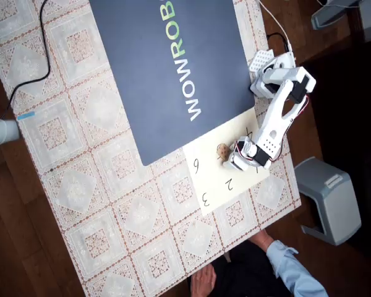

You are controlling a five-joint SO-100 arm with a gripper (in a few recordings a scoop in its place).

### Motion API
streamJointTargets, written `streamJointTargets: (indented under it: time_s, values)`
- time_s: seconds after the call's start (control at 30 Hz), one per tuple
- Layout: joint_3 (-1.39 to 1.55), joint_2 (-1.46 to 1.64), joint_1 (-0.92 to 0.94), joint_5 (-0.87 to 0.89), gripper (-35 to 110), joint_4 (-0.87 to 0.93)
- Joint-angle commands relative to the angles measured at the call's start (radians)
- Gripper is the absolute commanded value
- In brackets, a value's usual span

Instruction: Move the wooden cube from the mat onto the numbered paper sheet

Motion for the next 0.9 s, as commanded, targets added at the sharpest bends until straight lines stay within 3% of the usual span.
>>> streamJointTargets:
  time_s: [0.0, 0.13, 0.37, 0.57, 0.63, 0.87]
  values:
    - [0.107, 0.371, 0.003, -0.029, 19, 0.025]
    - [0.224, 0.652, 0.198, -0.081, 19, 0.018]
    - [0.592, 0.942, 0.706, -0.152, 22, -0.222]
    - [0.764, 1.301, 0.828, -0.166, 6, 0.026]
    - [0.790, 1.355, 0.902, -0.184, 0, 0.031]
    - [0.887, 1.513, 0.942, -0.244, 0, 0.149]
